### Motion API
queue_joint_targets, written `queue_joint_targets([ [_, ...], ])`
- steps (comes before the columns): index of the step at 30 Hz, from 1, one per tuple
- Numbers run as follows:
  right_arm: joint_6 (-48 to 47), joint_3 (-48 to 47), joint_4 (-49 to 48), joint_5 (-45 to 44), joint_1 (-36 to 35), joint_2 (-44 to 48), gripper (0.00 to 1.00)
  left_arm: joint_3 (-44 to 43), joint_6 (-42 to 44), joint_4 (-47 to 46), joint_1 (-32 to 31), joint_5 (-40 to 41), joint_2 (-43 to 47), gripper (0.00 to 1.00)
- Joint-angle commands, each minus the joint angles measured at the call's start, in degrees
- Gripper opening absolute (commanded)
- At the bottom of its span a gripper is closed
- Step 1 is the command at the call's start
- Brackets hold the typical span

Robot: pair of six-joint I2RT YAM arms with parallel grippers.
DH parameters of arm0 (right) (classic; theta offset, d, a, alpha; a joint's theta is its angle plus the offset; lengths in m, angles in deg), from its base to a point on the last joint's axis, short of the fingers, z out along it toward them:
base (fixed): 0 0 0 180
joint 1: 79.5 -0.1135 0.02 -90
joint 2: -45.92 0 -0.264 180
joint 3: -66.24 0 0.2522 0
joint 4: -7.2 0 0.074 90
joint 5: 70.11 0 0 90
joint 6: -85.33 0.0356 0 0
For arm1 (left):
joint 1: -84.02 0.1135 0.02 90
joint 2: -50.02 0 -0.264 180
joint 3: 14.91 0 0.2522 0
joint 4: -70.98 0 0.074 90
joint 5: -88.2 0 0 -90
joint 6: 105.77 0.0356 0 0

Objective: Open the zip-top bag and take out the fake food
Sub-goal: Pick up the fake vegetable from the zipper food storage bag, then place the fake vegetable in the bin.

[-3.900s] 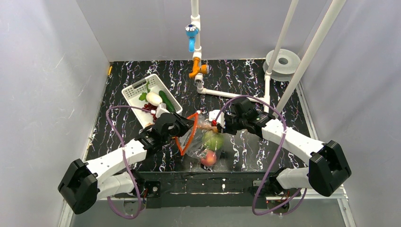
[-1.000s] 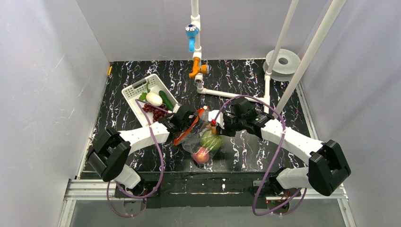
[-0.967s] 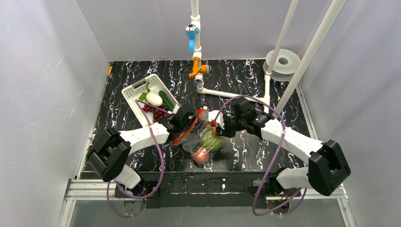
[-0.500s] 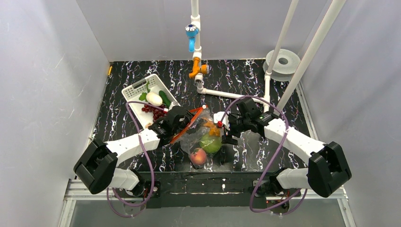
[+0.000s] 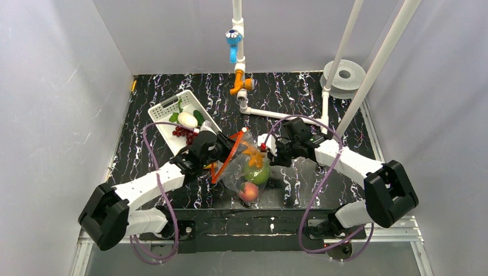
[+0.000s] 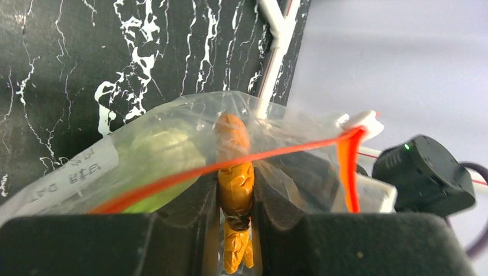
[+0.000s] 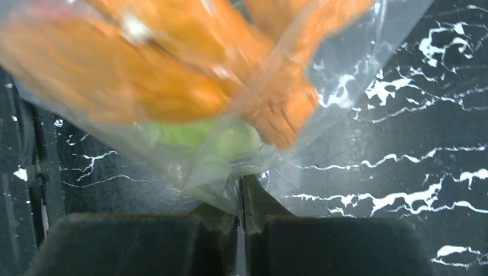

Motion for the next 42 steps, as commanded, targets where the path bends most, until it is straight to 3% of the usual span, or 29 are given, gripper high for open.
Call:
queue_joint_targets([
  [1, 1.2, -1.9, -0.3, -1.6, 2.4, 1.3, 0.06, 0.9, 6.8, 1.5, 1.3, -2.4, 6.3, 0.0],
  [5, 1.2, -1.8, -0.3, -1.9, 3.8, 2.1, 0.01, 0.7, 13.5, 5.6, 2.4, -4.5, 9.5, 0.0],
  [15, -2.1, -3.1, 3.5, -1.3, 4.2, 1.5, 0.01, -1.4, 29.1, 12.8, 4.3, -9.4, 16.1, 0.0],
  [28, -3.4, -2.8, 3.7, -1.2, 4.4, 1.9, 0.02, -7.2, 47.1, 22.9, 6.8, -6.9, 21.5, 0.0],
  [42, -4.3, -2.0, 3.4, -0.3, 4.3, 2.7, 0.04, -2.9, 60.6, 6.6, 8.1, -7.4, 22.3, 0.0],
])
